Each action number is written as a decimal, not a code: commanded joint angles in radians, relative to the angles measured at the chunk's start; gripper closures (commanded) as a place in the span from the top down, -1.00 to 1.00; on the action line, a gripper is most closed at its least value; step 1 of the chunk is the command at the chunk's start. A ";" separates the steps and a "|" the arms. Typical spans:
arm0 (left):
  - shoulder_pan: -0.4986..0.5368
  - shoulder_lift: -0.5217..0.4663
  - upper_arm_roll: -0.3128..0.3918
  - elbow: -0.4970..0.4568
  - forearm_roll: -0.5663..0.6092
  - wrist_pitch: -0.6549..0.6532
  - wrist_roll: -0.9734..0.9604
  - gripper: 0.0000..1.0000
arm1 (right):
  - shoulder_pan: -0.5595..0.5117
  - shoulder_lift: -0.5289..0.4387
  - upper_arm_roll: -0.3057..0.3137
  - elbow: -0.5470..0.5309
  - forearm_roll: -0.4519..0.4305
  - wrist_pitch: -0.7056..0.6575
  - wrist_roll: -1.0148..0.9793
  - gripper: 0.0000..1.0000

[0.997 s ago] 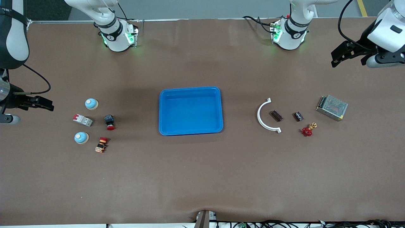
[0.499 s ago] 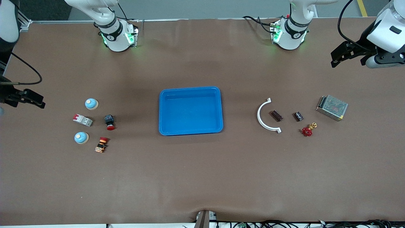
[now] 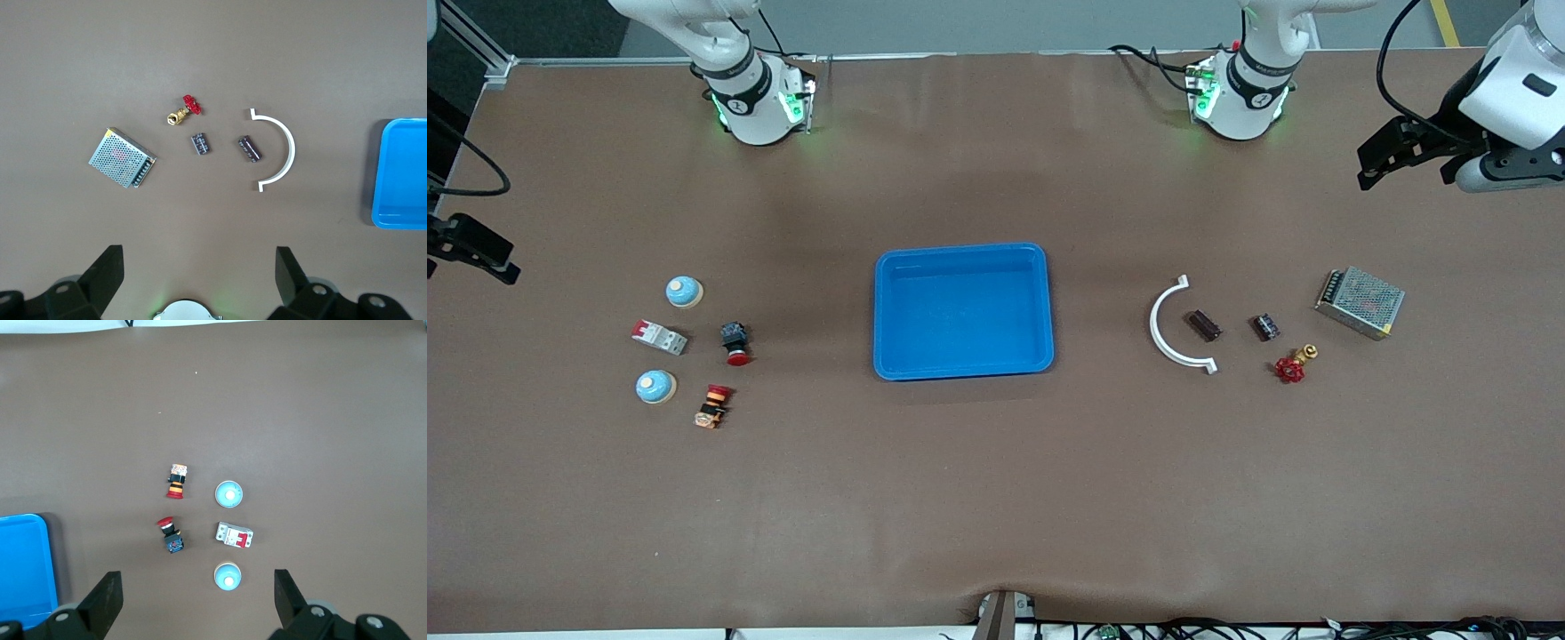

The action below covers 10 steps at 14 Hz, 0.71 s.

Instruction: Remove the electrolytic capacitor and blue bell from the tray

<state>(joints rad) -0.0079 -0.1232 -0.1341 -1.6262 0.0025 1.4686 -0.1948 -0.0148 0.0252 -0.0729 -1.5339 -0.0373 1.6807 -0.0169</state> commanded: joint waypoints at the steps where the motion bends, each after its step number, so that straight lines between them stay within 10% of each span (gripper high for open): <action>1: 0.006 -0.007 -0.001 -0.007 -0.004 0.009 0.018 1.00 | -0.020 0.029 0.018 0.063 0.010 -0.032 0.009 1.00; 10: 0.006 -0.007 -0.001 -0.004 -0.004 0.009 0.018 1.00 | -0.020 0.025 0.080 0.126 0.016 -0.102 0.069 1.00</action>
<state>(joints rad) -0.0075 -0.1232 -0.1338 -1.6265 0.0025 1.4692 -0.1948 -0.0157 0.0370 -0.0373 -1.4649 -0.0339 1.6222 0.0146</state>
